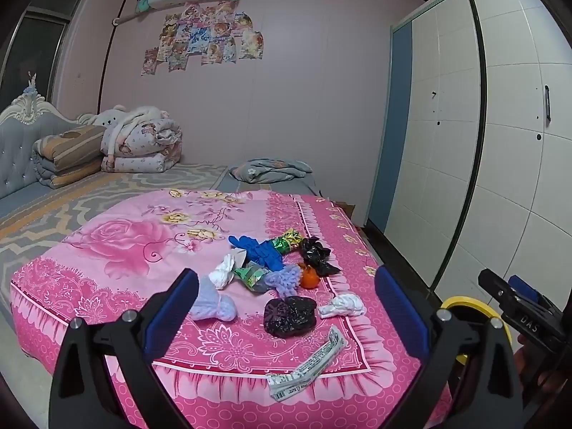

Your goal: Collect trash

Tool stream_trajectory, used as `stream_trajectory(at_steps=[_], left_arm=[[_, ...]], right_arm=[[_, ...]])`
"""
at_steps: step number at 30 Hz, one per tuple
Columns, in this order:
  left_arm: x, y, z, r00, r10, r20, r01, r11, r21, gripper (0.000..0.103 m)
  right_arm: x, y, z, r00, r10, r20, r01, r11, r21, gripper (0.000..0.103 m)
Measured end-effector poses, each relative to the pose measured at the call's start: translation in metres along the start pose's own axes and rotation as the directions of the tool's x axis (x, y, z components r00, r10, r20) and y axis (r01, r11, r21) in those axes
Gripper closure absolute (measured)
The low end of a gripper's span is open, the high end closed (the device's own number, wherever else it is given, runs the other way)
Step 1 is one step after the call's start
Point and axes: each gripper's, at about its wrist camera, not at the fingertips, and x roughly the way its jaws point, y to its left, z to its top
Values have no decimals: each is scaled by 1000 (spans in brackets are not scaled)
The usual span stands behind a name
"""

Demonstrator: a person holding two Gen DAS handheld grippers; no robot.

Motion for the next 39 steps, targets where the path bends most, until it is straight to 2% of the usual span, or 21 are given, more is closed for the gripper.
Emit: stream_trajectory(at_steps=[39], left_arm=[[-2, 3, 3, 1000, -4, -1, 4, 1000, -8, 8]], right_arm=[[0, -1, 3, 1000, 3, -10, -3, 1000, 6, 8]])
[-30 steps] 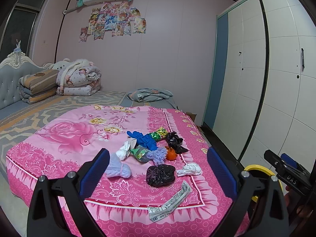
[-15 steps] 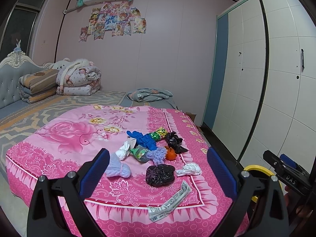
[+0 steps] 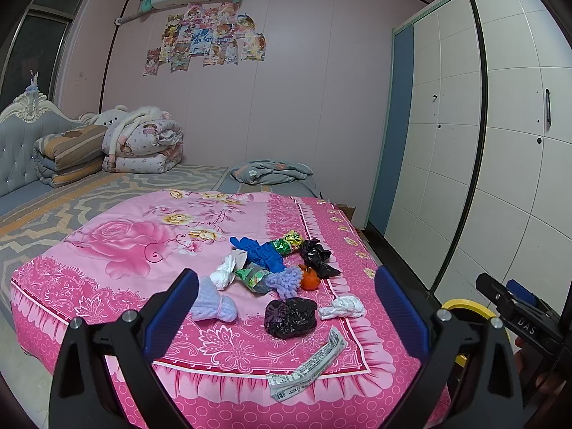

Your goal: Collect trash

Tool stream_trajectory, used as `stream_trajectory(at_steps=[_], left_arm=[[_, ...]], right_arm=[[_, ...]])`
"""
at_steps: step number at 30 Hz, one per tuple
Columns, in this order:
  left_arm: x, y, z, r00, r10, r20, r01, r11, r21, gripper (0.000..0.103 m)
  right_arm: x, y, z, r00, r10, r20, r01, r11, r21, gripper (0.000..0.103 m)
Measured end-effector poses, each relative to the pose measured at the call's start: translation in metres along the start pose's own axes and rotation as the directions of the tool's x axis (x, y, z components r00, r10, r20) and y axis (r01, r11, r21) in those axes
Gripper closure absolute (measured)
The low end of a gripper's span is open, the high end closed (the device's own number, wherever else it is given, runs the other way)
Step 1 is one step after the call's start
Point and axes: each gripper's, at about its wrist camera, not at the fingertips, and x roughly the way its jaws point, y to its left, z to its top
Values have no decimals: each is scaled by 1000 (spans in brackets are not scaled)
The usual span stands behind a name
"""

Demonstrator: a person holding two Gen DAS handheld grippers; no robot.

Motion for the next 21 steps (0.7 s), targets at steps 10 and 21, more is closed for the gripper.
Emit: stream_trajectory(at_steps=[10, 21], left_arm=[[-2, 1, 2, 1000, -1, 5, 1, 1000, -2, 8], [-3, -1, 2, 1000, 1, 13, -1, 1000, 4, 8]], right_arm=[[0, 0, 0, 1000, -1, -2, 1, 1000, 1, 8], [0, 0, 1, 1000, 1, -4, -1, 1000, 2, 8]])
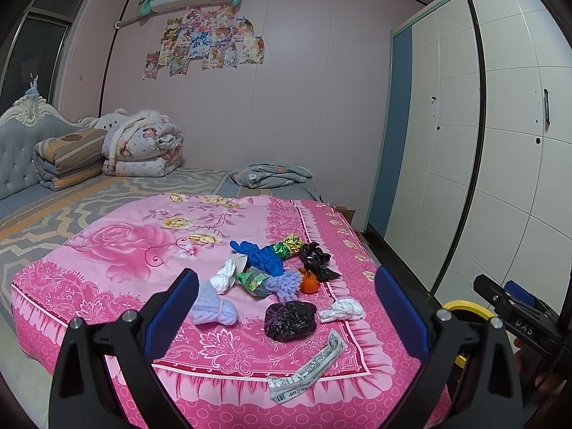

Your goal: Collect trash

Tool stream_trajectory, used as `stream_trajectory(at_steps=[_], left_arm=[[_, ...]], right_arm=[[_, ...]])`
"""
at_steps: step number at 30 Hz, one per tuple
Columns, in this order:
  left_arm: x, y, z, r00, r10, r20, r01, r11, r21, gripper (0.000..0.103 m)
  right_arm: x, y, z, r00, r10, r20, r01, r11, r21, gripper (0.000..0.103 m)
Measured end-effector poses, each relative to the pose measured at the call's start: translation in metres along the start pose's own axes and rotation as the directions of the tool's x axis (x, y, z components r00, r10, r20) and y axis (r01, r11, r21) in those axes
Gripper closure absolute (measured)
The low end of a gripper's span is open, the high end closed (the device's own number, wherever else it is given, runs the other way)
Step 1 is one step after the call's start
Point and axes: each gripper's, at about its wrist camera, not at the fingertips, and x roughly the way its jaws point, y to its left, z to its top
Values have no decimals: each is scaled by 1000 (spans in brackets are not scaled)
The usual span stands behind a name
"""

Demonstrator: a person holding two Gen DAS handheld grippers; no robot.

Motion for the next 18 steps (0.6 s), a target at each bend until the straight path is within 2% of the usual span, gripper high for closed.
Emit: stream_trajectory(at_steps=[12, 18], left_arm=[[0, -1, 1, 1000, 2, 2, -2, 1000, 1, 8], [1, -1, 1, 1000, 2, 1, -2, 1000, 0, 8]], right_arm=[[1, 4, -2, 1000, -1, -6, 1, 1000, 1, 8], [8, 10, -17, 1000, -2, -14, 2, 1000, 3, 8]])
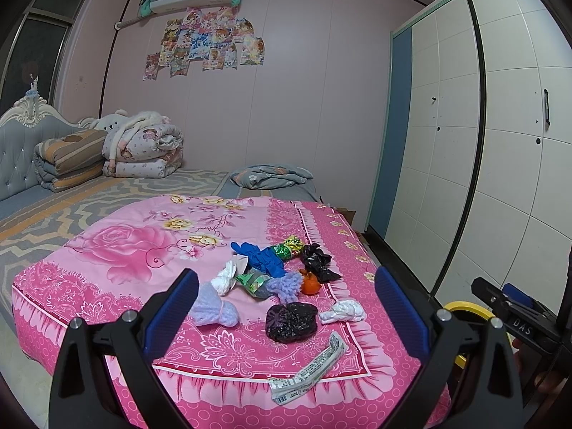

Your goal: Collect trash

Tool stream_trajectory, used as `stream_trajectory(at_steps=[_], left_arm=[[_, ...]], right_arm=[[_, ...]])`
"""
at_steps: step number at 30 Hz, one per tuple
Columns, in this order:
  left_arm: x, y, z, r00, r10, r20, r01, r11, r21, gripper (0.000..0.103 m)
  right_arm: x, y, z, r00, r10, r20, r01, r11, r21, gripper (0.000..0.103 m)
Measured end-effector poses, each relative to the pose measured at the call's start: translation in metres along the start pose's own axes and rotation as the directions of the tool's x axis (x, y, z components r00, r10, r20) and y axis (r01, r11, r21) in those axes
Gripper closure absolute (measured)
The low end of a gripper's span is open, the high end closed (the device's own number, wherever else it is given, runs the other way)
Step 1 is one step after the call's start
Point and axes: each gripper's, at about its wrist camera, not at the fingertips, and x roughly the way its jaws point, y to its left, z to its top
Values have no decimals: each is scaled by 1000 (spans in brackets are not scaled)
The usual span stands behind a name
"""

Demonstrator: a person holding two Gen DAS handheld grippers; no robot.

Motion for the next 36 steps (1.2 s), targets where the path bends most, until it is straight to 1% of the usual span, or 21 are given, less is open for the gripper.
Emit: stream_trajectory(at_steps=[3, 8, 11, 15, 20, 22, 26, 29, 32, 35, 36], left_arm=[[0, 0, 0, 1000, 0, 0, 0, 1000, 0, 8], [1, 2, -1, 1000, 0, -2, 0, 1000, -3, 8], [3, 5, -2, 1000, 4, -3, -4, 1000, -5, 8], [8, 11, -3, 1000, 19, -11, -20, 1000, -4, 8], [21, 25, -5, 998, 51, -33, -50, 999, 18, 8], [30, 33, -6, 997, 57, -52, -56, 998, 32, 8], [56, 51, -9, 989, 68, -128, -61, 996, 61, 8], [76, 65, -16, 980, 79, -181, -66, 995, 73, 8], [94, 77, -26, 969, 65, -238, -48, 996, 77, 8], [110, 88, -38, 957, 66, -282, -48, 996, 72, 8], [117, 92, -42, 951, 77, -301, -56, 995, 79, 8]], right_arm=[[0, 3, -5, 1000, -4, -5, 4, 1000, -2, 8], [2, 0, 4, 1000, -7, -27, 7, 1000, 7, 8], [4, 1, 3, 999, -6, -40, 7, 1000, 10, 8], [7, 2, 4, 999, -7, -54, 7, 1000, 7, 8], [26, 1, 13, 996, -6, -88, 6, 1000, -6, 8], [36, 2, 15, 994, -2, -105, 1, 1000, -12, 8], [62, 5, 18, 990, 2, -141, -5, 1000, -22, 8], [87, 8, 18, 985, 17, -170, -23, 999, -30, 8], [115, 13, 15, 978, 30, -206, -41, 998, -48, 8], [143, 17, 9, 964, 38, -262, -53, 997, -50, 8], [152, 17, 6, 957, 47, -285, -60, 997, -39, 8]])
